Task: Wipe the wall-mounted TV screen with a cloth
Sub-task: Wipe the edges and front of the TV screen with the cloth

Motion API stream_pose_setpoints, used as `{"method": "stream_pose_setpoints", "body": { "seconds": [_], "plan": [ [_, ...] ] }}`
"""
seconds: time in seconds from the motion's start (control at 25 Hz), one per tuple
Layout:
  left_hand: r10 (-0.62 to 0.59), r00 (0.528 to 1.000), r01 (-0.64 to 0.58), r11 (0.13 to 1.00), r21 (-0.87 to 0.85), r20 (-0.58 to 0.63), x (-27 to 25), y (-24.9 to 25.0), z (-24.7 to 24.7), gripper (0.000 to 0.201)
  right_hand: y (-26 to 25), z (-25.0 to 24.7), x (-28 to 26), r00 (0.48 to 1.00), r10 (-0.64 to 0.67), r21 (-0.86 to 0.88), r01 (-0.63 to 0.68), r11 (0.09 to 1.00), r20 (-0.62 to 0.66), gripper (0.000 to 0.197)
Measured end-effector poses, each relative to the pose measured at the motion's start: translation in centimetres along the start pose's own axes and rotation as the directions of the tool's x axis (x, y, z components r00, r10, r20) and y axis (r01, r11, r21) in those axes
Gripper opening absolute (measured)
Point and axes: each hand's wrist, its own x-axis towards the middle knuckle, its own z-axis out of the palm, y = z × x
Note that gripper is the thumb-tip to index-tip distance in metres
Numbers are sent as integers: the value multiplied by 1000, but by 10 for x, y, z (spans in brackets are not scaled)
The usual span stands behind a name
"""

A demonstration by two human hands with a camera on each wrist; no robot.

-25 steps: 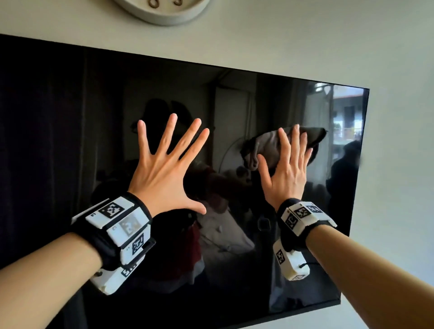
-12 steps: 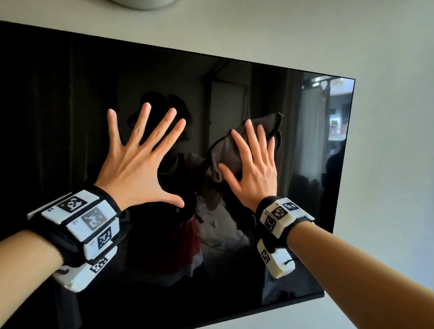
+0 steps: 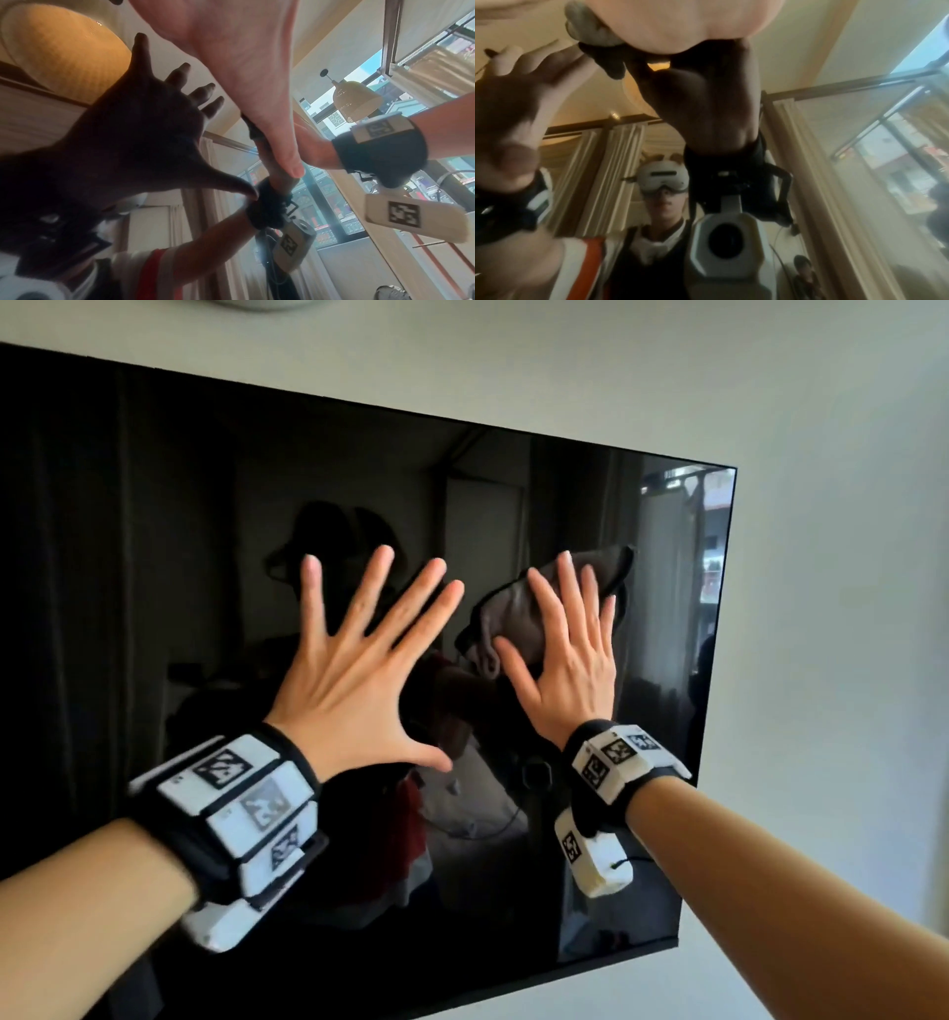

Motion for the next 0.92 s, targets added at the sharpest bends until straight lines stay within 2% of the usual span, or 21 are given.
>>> {"method": "stream_pose_setpoints", "body": {
  "seconds": [0.04,0.12,0.2,0.24,0.32,0.4,0.44,0.52,0.6,0.64,0.72,0.8,0.84,0.92],
  "plan": [
    [-5,1000,5,1000,-15,5,8,13,2,154,10,-2,9,999,32,-4,-32,999,-38,67],
    [-30,999,31,999,-33,28,18,29,7,154,37,-8,13,976,192,31,-190,981,-106,67],
    [-42,998,42,999,-11,40,21,31,12,153,53,-11,-3,956,280,45,-277,960,-92,68],
    [-45,998,45,999,5,39,20,31,13,152,52,-10,-13,963,258,24,-257,966,-71,69],
    [-50,998,49,998,32,34,19,30,14,151,43,-5,-19,991,129,-10,-129,992,-25,69],
    [-50,998,48,998,49,33,19,30,14,150,44,-4,-3,999,35,-13,-36,999,-41,68],
    [-50,998,48,997,56,30,19,30,13,149,51,-5,6,995,57,-6,-58,998,-80,67],
    [-48,999,47,996,72,23,18,30,13,148,68,-9,13,967,204,43,-200,979,-151,67],
    [-47,999,45,996,83,23,17,29,12,147,73,-11,-3,949,276,52,-271,961,-151,67],
    [-46,999,44,995,87,25,17,29,11,146,69,-9,-14,966,230,14,-230,973,-122,67],
    [-41,999,39,995,89,20,17,29,8,144,63,-9,-26,1000,16,-54,-16,998,-16,66],
    [-43,999,41,994,99,17,16,27,6,144,75,-15,-15,985,-167,-90,170,981,44,66],
    [-44,999,42,994,104,20,16,28,4,143,87,-20,-9,977,-204,-111,209,972,57,67],
    [-47,998,43,992,116,31,16,29,3,144,105,-28,-9,981,-186,-114,191,975,51,67]
  ]
}}
